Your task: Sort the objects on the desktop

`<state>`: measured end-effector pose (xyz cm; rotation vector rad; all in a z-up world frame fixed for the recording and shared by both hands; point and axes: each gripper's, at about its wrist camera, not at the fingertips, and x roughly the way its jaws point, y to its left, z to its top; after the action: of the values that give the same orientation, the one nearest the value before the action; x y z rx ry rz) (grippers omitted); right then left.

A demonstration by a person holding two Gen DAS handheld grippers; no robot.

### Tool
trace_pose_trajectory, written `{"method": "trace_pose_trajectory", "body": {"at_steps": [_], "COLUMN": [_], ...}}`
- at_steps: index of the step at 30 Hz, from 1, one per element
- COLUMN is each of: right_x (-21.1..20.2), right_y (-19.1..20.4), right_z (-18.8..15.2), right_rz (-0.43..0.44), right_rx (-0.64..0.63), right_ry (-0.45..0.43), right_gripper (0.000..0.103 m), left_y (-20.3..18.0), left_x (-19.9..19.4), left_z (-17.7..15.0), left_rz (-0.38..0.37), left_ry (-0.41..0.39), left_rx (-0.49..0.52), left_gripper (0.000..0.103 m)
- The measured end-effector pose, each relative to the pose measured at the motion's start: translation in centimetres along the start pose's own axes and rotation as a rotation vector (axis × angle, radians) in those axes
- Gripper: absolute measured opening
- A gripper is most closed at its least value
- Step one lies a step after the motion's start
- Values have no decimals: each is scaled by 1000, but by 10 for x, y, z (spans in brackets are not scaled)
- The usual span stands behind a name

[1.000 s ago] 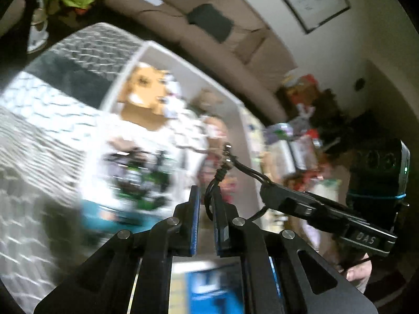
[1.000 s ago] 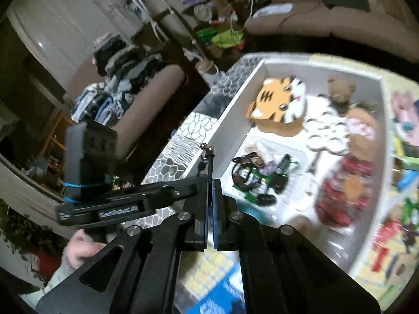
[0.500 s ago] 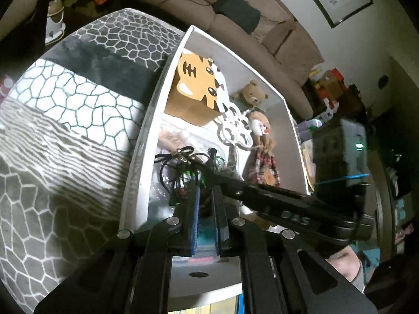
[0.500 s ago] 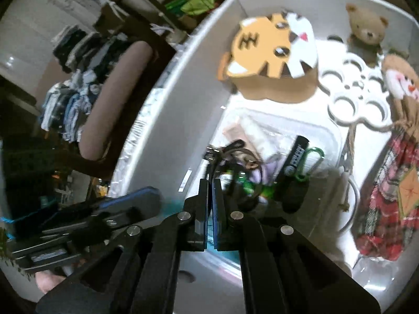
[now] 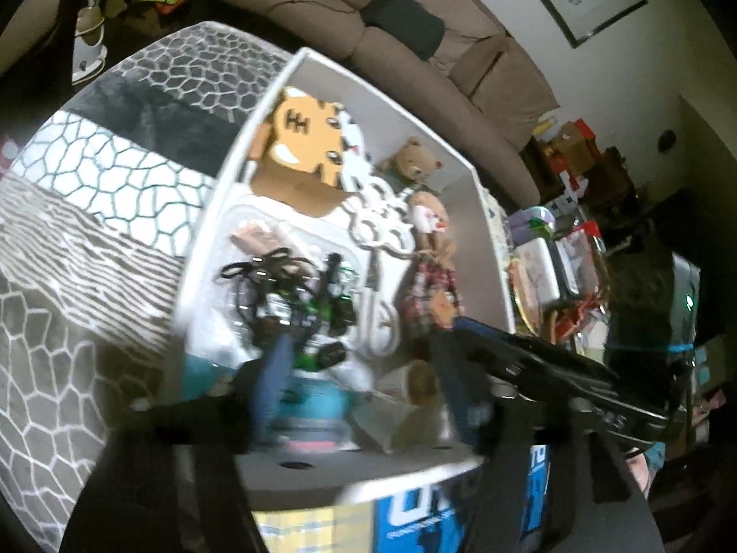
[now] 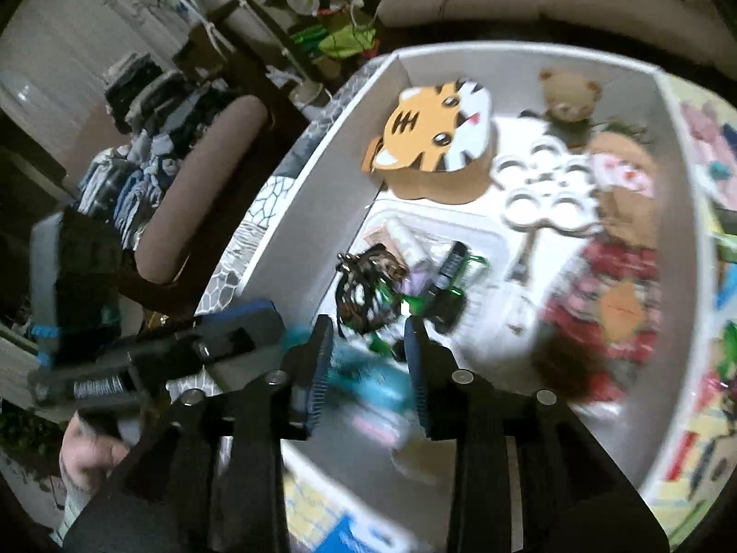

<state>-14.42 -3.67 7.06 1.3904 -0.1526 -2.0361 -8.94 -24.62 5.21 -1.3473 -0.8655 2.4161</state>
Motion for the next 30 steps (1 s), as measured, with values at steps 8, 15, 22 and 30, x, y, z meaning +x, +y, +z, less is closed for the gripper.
{"method": "trace_pose_trajectory", "body": {"at_steps": [8,15,22,30], "right_x": [-127,-184,-185,-167], "right_y": [-82,-179,-228,-254], "right_z": [-64,-111,-139,-150], "right_rz": [-193,-333,-382,-344], "right_rx": [-28,130,186,209], "right_ry": [-78,-135,-154,-160], "right_gripper": [58,58,58,58], "left_y": [-112,-197,-245,-272], "left_x": [15,82,151,221], "left_z": [-27,-56,-76,-92], "left_rz": [-17,-79,-62,83], "left_ry": [38,145,216,283], "left_rx": [266,335,335,443], "left_gripper": [84,92,94,94]}}
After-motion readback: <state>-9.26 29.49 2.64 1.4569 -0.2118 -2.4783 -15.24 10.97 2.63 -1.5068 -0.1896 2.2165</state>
